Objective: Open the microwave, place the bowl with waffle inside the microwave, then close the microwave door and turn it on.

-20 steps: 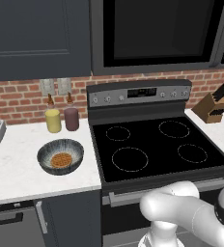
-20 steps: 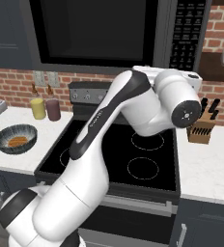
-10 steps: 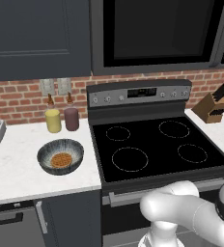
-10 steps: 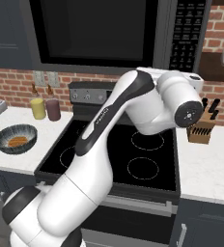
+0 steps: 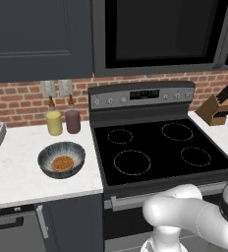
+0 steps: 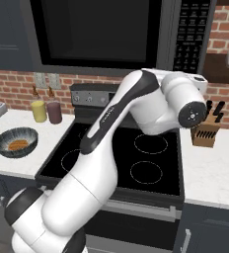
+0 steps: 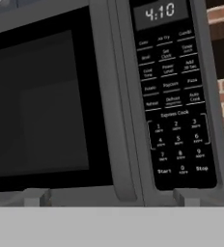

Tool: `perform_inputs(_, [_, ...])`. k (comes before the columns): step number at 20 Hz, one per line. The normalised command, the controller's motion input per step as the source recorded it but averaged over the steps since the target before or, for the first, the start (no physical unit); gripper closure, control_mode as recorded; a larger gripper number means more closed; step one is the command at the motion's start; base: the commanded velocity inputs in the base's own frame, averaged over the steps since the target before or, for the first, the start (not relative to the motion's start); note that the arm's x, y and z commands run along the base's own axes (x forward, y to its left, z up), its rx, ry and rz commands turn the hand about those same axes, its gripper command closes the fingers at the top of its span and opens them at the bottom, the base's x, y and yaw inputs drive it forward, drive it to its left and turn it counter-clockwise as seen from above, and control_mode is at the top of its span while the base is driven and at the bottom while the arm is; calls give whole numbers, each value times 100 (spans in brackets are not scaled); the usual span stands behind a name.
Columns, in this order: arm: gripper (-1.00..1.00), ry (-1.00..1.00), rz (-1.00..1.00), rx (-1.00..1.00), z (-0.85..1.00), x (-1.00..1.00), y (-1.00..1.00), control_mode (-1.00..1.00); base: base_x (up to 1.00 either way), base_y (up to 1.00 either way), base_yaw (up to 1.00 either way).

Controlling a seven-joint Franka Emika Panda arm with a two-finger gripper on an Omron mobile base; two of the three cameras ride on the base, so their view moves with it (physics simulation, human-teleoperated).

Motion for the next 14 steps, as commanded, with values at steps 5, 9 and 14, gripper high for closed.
perform_inputs(5, [-100,0,-6,-4,-10,23,0,-100,0,0,0])
perform_inputs(9, [-100,0,-12,-7,-8,20,0,-100,0,0,0])
perform_inputs(14, [-100,2,-14,-6,0,28,0,-100,0,0,0])
